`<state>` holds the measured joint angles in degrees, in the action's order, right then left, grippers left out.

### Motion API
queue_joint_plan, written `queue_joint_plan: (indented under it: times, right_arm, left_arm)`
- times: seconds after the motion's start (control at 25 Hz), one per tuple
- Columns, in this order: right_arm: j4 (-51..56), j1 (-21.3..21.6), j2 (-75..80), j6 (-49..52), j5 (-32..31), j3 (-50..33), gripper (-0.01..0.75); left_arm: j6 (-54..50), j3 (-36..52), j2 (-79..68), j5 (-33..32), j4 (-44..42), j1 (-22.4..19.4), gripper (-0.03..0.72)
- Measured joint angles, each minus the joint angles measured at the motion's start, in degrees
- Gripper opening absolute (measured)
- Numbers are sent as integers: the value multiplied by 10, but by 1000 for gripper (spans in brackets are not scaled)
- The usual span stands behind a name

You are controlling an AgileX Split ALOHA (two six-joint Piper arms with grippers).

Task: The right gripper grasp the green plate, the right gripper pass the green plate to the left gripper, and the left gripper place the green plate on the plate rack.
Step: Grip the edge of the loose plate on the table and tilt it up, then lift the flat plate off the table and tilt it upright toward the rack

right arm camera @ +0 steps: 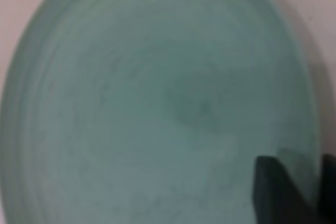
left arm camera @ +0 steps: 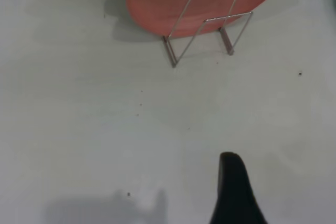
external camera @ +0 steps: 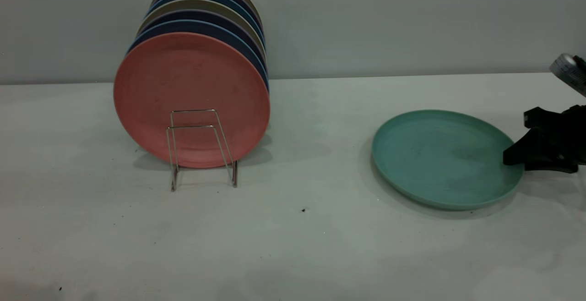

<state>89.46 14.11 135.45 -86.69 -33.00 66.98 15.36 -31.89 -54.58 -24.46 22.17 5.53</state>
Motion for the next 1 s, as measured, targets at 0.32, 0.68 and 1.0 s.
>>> queue_joint_plan:
  times: [0.32, 0.68, 1.0]
  right_arm:
    - [11, -16, 0, 4, 26, 0, 14]
    - [-49, -18, -56, 26, -14, 0, 14]
    - [-179, -85, -112, 98, -53, 0, 14]
  left_arm:
    - [1, 0, -14, 2, 42, 0, 471]
    - [130, 0, -113, 9, 201, 0, 455]
    - [437, 0, -221, 9, 499, 0, 454]
